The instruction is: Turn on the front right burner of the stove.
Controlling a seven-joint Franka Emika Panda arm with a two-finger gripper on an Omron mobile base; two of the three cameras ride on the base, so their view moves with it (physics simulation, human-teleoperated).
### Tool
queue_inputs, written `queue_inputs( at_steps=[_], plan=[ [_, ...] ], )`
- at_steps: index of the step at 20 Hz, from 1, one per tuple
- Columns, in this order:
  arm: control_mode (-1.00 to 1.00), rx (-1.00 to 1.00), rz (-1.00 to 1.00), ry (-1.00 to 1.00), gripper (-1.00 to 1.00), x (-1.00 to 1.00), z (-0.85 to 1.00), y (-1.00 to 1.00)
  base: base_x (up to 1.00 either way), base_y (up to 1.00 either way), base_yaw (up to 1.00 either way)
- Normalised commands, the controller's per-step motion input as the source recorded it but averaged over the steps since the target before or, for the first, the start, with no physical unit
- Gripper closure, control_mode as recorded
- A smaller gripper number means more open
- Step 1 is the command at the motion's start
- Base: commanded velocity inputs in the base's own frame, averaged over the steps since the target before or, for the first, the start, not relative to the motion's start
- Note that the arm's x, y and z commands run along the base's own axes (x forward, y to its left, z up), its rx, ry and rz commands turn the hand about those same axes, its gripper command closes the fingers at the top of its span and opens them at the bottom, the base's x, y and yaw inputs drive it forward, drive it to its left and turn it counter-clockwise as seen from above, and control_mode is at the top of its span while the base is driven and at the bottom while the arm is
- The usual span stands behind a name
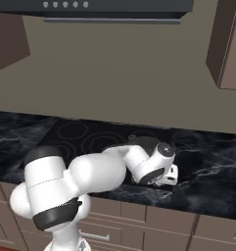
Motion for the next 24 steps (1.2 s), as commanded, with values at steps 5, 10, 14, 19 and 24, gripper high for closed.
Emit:
queue_inputs(
  at_steps=[5, 10, 14, 19, 24],
  plan=[
    [-1.00, 0.00, 0.00, 0.01, -1.00, 0.19, -0.09, -0.17, 0.00, 0.00, 0.00],
    [-1.00, 0.00, 0.00, 0.02, -1.00, 0.17, -0.02, -0.20, 0.00, 0.00, 0.00],
    [-1.00, 0.00, 0.00, 0.00, -1.00, 0.21, -0.10, -0.12, 0.00, 0.00, 0.00],
    [-1.00, 0.00, 0.00, 0.00, -1.00, 0.16, -0.17, -0.05, 0.00, 0.00, 0.00],
    [-1.00, 0.00, 0.00, 0.00, -1.00, 0.06, -0.18, -0.07, 0.00, 0.00, 0.00]
  ],
)
